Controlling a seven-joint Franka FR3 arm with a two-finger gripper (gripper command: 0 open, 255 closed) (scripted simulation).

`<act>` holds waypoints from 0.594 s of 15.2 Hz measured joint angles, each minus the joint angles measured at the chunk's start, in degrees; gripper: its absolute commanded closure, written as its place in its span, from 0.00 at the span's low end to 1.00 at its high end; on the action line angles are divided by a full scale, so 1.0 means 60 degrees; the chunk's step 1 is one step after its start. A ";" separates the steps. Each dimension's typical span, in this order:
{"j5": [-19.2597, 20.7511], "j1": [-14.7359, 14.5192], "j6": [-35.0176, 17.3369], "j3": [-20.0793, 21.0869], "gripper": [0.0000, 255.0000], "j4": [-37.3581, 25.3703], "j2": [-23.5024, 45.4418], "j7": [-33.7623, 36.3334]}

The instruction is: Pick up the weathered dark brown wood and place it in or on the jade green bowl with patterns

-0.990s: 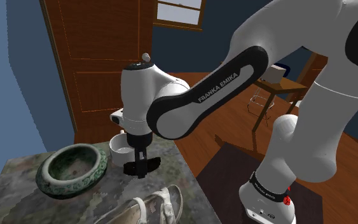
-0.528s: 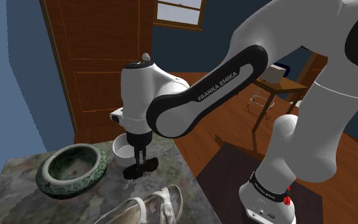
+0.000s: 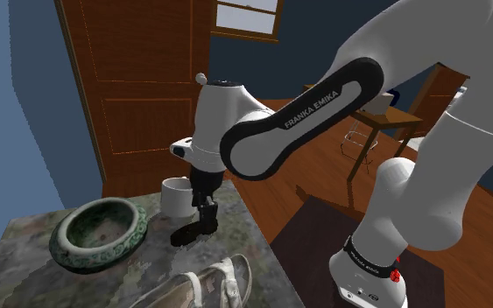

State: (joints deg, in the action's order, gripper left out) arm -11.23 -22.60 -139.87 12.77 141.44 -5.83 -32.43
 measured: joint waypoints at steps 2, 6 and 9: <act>-0.0264 -0.0030 -0.0363 -0.0033 0.00 0.0253 -0.0105 -0.0444; -0.0336 -0.0064 -0.1039 0.0056 0.00 0.0368 -0.0047 -0.0544; -0.0330 -0.0079 -0.1514 0.0140 0.00 0.0431 0.0052 -0.0487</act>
State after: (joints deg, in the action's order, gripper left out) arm -13.21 -23.07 -148.95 13.61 144.02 -5.52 -35.36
